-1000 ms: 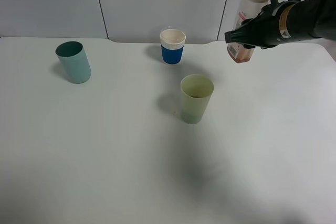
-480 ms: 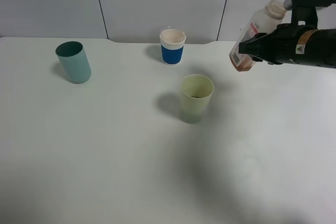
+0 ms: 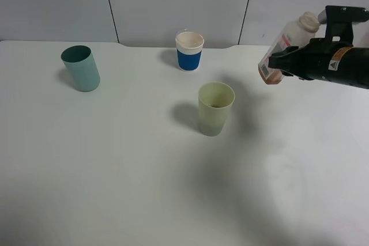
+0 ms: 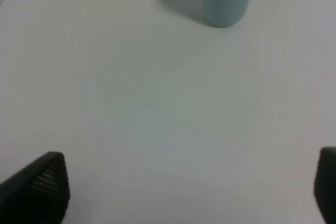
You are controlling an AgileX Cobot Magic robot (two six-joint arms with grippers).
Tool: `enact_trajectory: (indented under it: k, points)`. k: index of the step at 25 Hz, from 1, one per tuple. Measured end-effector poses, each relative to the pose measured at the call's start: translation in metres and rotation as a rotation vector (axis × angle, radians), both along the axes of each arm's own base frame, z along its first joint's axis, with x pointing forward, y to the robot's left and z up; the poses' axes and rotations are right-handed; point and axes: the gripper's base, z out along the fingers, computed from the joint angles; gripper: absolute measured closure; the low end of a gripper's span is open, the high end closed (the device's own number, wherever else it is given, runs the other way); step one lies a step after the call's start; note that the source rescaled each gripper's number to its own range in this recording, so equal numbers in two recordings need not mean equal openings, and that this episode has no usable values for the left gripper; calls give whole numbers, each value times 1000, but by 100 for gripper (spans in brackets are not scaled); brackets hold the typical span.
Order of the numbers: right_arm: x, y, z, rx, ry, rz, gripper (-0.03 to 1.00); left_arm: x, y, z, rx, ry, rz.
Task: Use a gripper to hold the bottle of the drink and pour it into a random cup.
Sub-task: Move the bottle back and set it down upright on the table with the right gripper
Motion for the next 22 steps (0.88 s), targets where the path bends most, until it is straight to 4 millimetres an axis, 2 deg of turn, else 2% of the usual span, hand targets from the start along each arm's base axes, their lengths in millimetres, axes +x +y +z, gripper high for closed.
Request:
enact_trajectory:
  k: [6, 13, 22]
  points:
    - [6, -1, -30, -14, 51, -12, 97, 0, 0, 0, 0, 0, 0]
    - [9, -2, -44, 7, 66, -54, 97, 0, 0, 0, 0, 0, 0]
    - [10, -5, -55, -85, 78, -33, 97, 0, 0, 0, 0, 0, 0]
